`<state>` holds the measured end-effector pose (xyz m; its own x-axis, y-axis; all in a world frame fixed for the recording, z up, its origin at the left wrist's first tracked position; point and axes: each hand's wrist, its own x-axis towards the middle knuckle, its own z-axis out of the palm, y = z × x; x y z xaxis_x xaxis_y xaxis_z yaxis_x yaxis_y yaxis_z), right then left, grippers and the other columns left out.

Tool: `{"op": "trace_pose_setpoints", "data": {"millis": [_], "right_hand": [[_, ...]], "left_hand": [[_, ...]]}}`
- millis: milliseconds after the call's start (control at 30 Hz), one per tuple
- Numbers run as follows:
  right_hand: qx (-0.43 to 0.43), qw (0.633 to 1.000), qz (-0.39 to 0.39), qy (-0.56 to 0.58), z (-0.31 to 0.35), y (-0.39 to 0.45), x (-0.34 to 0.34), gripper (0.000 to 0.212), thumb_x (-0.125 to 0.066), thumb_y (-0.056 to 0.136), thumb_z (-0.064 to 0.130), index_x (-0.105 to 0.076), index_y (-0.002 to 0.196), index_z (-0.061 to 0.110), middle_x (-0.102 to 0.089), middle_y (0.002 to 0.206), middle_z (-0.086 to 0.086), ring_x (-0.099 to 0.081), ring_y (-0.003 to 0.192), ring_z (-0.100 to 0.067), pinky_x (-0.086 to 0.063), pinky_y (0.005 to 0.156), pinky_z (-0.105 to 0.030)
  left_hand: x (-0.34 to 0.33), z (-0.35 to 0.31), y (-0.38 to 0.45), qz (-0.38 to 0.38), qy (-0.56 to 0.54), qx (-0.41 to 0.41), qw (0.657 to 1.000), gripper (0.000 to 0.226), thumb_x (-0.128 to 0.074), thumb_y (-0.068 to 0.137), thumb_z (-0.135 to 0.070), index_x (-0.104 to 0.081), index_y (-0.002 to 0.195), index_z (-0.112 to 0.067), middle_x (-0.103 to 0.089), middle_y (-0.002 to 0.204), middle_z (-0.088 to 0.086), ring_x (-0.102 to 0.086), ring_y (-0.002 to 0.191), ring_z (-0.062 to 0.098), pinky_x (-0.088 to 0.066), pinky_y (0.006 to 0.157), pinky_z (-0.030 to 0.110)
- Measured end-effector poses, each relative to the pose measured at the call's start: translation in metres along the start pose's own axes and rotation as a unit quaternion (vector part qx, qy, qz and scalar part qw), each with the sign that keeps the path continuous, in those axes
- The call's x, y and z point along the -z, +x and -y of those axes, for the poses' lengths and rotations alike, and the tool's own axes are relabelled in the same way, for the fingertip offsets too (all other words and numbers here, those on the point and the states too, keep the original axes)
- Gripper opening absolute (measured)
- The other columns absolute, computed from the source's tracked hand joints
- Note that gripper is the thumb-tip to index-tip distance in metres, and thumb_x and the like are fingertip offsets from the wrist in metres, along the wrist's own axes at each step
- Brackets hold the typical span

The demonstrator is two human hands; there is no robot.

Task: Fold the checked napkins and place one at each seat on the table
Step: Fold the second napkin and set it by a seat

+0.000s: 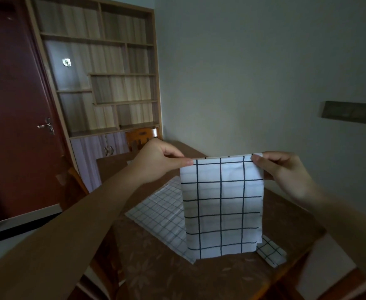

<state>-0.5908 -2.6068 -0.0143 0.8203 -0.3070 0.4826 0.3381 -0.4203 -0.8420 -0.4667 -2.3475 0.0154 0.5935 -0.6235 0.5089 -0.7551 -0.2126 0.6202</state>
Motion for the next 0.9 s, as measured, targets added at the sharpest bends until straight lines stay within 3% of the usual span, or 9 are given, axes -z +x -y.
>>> {"op": "trace_pose_setpoints", "data": {"millis": [133,333,433,500,600,633,733,833,900], "right_hand": [[0.014,1.0,0.007,-0.003,0.005,-0.002,0.0,0.064,-0.064,0.083,0.046,-0.057,0.08,-0.017,-0.052,0.079,-0.039,-0.051,0.071,-0.026,-0.043,0.075,-0.041],[0.03,0.999,0.012,-0.023,0.013,-0.005,0.001,0.051,-0.055,0.096,0.026,-0.047,0.072,-0.018,-0.036,0.061,-0.017,-0.038,0.059,-0.021,-0.037,0.066,-0.036],[0.04,0.999,0.008,-0.008,0.016,-0.004,-0.003,0.069,-0.057,0.09,0.046,-0.049,0.079,-0.021,-0.044,0.067,-0.032,-0.042,0.064,-0.023,-0.038,0.068,-0.038],[0.049,0.999,-0.003,0.006,0.021,-0.001,-0.006,0.075,-0.057,0.088,0.053,-0.051,0.086,-0.022,-0.048,0.077,-0.039,-0.045,0.07,-0.023,-0.038,0.07,-0.039],[0.08,0.995,-0.058,0.025,0.027,0.008,-0.011,0.048,-0.051,0.098,0.029,-0.056,0.086,-0.018,-0.05,0.074,-0.027,-0.044,0.07,-0.018,-0.037,0.066,-0.031],[0.091,0.993,-0.071,0.032,0.029,0.01,-0.011,0.046,-0.05,0.099,0.026,-0.056,0.086,-0.017,-0.05,0.074,-0.024,-0.044,0.07,-0.018,-0.037,0.065,-0.03],[0.078,0.992,-0.078,0.058,0.034,0.01,-0.012,0.05,-0.052,0.097,0.038,-0.057,0.083,-0.009,-0.049,0.07,-0.014,-0.045,0.066,-0.021,-0.038,0.063,-0.033],[0.013,0.999,0.037,-0.019,0.026,0.001,-0.004,0.065,-0.058,0.079,0.067,-0.066,0.086,0.002,-0.05,0.059,0.005,-0.048,0.059,-0.017,-0.041,0.063,-0.034],[-0.04,0.985,0.142,-0.094,0.023,-0.009,-0.004,0.052,-0.067,0.072,0.065,-0.068,0.085,0.014,-0.062,0.06,0.01,-0.059,0.06,-0.018,-0.048,0.069,-0.028]], "left_hand": [[-0.003,0.005,-0.002,-0.046,-0.06,0.024,0.997,0.017,-0.077,0.079,-0.018,-0.074,0.094,-0.023,-0.073,0.089,-0.015,-0.067,0.086,-0.005,-0.047,0.072,0.004],[-0.007,0.01,-0.002,-0.013,-0.052,0.032,0.998,0.007,-0.074,0.082,-0.017,-0.075,0.085,-0.023,-0.075,0.083,-0.01,-0.069,0.08,0.001,-0.052,0.071,0.011],[-0.009,0.008,-0.001,-0.044,-0.074,0.042,0.995,0.003,-0.07,0.085,-0.022,-0.073,0.085,-0.023,-0.074,0.084,-0.006,-0.068,0.082,0.004,-0.053,0.073,0.014],[-0.014,0.003,0.001,-0.068,-0.229,0.102,0.966,0.016,-0.069,0.083,-0.029,-0.073,0.094,-0.017,-0.074,0.094,0.0,-0.07,0.093,0.015,-0.057,0.082,0.028],[-0.026,-0.007,0.004,-0.031,-0.438,0.171,0.882,0.059,-0.072,0.073,-0.045,-0.064,0.121,-0.01,-0.07,0.118,0.011,-0.067,0.11,0.026,-0.053,0.095,0.044],[-0.031,-0.008,0.003,-0.02,-0.424,0.176,0.888,0.059,-0.074,0.073,-0.046,-0.064,0.121,-0.013,-0.071,0.117,0.007,-0.067,0.11,0.023,-0.052,0.096,0.043],[-0.043,-0.013,-0.004,-0.014,-0.299,0.151,0.942,0.023,-0.065,0.091,-0.031,-0.069,0.109,-0.019,-0.075,0.106,-0.001,-0.071,0.1,0.014,-0.056,0.087,0.036],[-0.044,-0.01,-0.005,-0.039,-0.27,0.139,0.952,0.023,-0.062,0.093,-0.032,-0.071,0.109,-0.018,-0.072,0.109,0.012,-0.069,0.099,0.02,-0.054,0.092,0.045],[-0.041,-0.011,-0.005,-0.059,-0.272,0.138,0.951,0.022,-0.061,0.094,-0.031,-0.071,0.108,-0.017,-0.074,0.106,0.005,-0.071,0.098,0.016,-0.055,0.089,0.038]]}}
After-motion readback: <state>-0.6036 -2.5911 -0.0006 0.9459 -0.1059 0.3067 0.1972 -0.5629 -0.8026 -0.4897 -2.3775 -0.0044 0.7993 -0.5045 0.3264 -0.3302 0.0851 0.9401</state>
